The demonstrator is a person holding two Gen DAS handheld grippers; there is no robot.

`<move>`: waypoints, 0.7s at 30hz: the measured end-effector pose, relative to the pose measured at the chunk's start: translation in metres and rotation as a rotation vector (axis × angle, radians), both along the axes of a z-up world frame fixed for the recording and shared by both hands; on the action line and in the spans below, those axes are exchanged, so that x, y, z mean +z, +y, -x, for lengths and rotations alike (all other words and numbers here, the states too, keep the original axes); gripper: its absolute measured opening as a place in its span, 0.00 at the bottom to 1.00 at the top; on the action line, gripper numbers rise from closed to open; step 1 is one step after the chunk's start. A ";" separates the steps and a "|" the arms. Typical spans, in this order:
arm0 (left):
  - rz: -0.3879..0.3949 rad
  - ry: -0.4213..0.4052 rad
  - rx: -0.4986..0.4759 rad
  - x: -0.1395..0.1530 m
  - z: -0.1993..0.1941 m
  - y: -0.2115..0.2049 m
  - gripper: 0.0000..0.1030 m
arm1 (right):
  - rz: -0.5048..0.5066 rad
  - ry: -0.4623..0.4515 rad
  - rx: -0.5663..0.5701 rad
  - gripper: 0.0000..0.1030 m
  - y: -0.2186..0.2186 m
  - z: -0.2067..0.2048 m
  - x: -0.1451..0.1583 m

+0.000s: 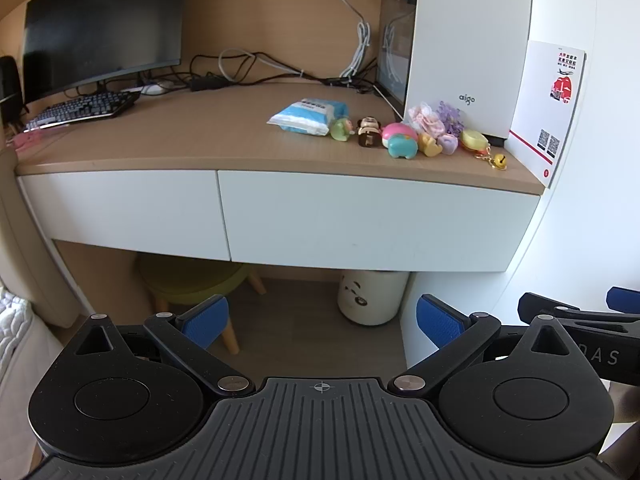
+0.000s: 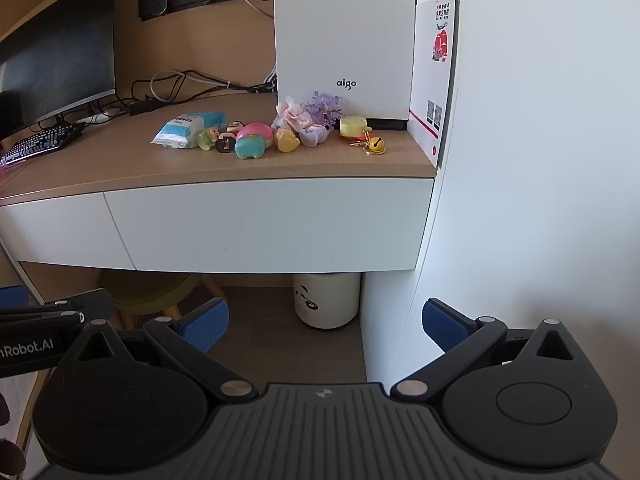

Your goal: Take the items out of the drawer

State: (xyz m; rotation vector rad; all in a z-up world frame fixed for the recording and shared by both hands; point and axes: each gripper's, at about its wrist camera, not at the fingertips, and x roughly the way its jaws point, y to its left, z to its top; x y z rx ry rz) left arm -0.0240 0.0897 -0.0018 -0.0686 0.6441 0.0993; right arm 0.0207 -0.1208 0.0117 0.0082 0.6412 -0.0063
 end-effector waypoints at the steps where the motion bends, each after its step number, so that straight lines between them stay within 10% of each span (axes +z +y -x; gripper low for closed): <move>1: -0.001 0.000 0.001 0.000 0.000 0.000 1.00 | -0.001 0.002 0.000 1.00 0.000 0.000 -0.001; 21: 0.007 0.010 0.012 -0.002 0.002 0.000 1.00 | -0.006 0.017 -0.001 1.00 0.000 0.001 -0.005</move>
